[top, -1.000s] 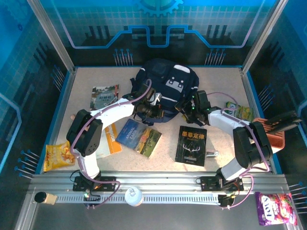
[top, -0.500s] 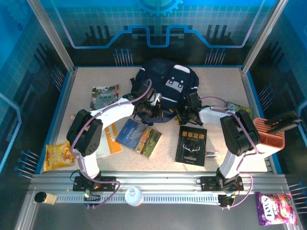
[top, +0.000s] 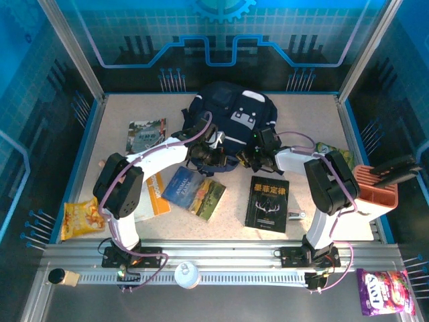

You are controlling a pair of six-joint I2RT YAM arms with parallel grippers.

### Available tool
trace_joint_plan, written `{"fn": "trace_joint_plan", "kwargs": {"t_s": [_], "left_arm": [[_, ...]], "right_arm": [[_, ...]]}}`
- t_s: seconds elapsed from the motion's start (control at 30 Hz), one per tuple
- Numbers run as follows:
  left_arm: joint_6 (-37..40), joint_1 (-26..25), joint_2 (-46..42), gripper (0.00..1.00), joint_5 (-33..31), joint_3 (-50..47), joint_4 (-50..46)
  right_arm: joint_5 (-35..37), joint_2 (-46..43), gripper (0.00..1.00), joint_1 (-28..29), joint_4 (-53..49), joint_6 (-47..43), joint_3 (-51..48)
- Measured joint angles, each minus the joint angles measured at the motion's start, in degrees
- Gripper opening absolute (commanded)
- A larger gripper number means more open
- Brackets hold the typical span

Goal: Pack the student bag
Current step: Unzip the student bag at the center of the table.

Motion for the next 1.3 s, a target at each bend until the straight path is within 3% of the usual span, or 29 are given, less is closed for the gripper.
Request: {"fn": "trace_joint_plan", "kwargs": {"t_s": [0.5,1.17,1.23,1.3], "left_arm": [[3.8,8.3,-6.7,0.00,-1.0,-5.2,-1.1],[7.9,7.6,-6.5,0.00,3.4,-5.4,0.5],[8.2,7.2,-5.7,0.00,3.5,-5.4,1.0],[8.3,7.0,-4.7,0.00,3.6,-5.1,1.0]], "right_arm": [[4.5,-8.7,0.06,-4.7,-6.1,-11.8,-0.1],[1.0,-6.1,0.11,-10.2,-13.2,-29.1,6.1],[1.1,-5.3,0.15,-10.9,-14.0,-30.6,7.3],[1.6,-4.9,0.34,-11.3,-14.6,-31.7,7.7]]}}
